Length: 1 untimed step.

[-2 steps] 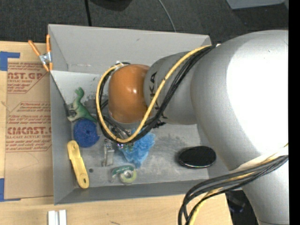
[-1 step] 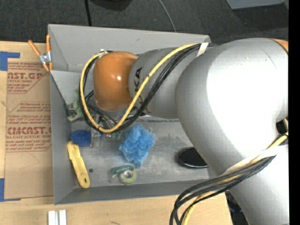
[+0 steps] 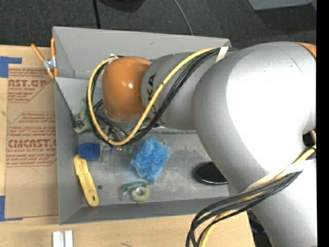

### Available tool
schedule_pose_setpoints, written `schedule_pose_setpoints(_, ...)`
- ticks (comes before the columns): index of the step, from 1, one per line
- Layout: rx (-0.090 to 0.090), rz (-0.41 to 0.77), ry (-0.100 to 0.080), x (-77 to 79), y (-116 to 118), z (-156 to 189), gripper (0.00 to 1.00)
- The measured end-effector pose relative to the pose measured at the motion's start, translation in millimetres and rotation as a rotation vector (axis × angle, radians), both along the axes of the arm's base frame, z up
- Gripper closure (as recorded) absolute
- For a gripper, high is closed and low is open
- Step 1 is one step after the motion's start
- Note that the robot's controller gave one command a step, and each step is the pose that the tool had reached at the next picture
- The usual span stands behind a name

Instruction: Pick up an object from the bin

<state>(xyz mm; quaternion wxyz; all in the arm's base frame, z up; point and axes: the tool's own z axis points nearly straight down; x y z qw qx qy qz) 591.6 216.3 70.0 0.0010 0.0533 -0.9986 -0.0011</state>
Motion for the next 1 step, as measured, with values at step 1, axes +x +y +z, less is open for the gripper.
schedule_pose_setpoints(1,-0.003,0.009,0.006,-2.6,1.6,47.6,1.0)
